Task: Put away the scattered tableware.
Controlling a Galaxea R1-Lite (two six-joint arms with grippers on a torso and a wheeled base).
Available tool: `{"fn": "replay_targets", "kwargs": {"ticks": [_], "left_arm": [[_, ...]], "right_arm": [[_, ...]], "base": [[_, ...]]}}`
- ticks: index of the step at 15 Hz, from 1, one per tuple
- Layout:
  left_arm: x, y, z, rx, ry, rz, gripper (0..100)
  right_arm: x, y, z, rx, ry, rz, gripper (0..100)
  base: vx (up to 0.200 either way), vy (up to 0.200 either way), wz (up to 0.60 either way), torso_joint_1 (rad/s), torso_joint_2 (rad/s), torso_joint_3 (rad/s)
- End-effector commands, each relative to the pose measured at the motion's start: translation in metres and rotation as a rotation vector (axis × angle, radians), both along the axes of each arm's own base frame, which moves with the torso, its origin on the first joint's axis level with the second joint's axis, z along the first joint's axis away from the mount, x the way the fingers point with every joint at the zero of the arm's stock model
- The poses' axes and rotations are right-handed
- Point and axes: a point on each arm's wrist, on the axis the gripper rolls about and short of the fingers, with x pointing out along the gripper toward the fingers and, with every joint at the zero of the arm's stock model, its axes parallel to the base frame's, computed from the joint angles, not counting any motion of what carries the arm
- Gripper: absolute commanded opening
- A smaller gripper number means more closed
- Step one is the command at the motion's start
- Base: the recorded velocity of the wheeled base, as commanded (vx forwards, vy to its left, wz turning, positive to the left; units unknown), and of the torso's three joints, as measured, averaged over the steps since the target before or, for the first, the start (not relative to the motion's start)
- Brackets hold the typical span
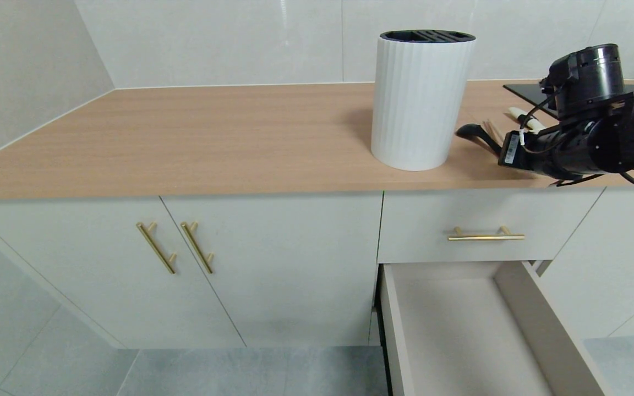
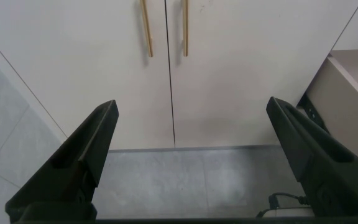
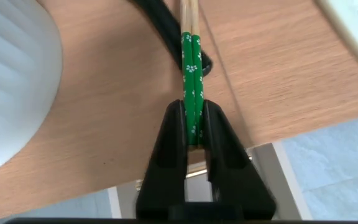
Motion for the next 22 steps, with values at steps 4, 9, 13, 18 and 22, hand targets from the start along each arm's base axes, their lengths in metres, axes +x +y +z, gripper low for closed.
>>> {"fn": "replay_targets", "kwargs": {"ticks": [4, 9, 13, 18, 22], "left_arm": [[0.0, 0.0, 0.0, 0.0, 0.0, 0.0, 100], [0.0, 0.0, 0.0, 0.0, 0.0, 0.0, 100], [0.0, 0.0, 0.0, 0.0, 0.002, 0.0, 100], [0.0, 0.0, 0.0, 0.0, 0.0, 0.0, 100], [0.0, 0.0, 0.0, 0.0, 0.0, 0.0, 100]], "right_arm": [[-0.099, -0.031, 0.056, 0.046, -0.083, 0.031, 0], [-0.161, -0.048, 0.036, 0.075, 0.035, 0.144, 0], [-0.218, -0.063, 0.029, 0.13, 0.025, 0.27, 0], [-0.244, -0.066, 0.019, 0.193, 0.166, 0.48, 0], [-0.249, -0.058, -0.003, 0.07, 0.37, 0.613, 0]], "base": [[0.0, 0.0, 0.0, 0.0, 0.0, 0.0], [0.0, 0.0, 0.0, 0.0, 0.0, 0.0], [0.0, 0.0, 0.0, 0.0, 0.0, 0.0], [0.0, 0.0, 0.0, 0.0, 0.0, 0.0], [0.0, 0.0, 0.0, 0.0, 0.0, 0.0]]}}
